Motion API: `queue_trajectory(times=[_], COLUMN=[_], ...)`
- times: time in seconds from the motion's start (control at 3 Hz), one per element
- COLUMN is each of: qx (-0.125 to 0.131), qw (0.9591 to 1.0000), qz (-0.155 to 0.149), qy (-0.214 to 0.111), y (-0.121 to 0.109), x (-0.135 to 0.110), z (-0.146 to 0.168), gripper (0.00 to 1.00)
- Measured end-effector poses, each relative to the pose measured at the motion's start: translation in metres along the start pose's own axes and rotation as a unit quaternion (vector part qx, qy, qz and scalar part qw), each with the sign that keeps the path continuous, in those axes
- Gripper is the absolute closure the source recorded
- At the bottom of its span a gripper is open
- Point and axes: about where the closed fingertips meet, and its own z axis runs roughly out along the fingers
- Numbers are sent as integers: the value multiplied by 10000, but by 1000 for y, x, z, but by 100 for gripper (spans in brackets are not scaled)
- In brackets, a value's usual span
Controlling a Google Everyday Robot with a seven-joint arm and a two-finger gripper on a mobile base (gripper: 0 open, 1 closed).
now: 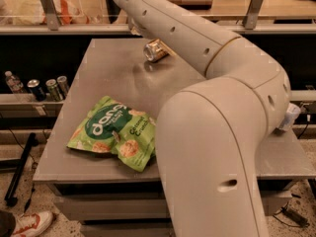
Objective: Move orange can near green rice chip bag
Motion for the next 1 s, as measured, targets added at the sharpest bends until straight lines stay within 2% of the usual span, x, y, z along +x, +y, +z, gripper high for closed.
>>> queue_trajectory(times=[0.67, 1.0], qx=[-100, -132], qw=[9999, 9997], qz=[14, 139], qy=[-133, -162], y=[4, 11], x=[-7, -4], z=[15, 19], gripper=[0, 18])
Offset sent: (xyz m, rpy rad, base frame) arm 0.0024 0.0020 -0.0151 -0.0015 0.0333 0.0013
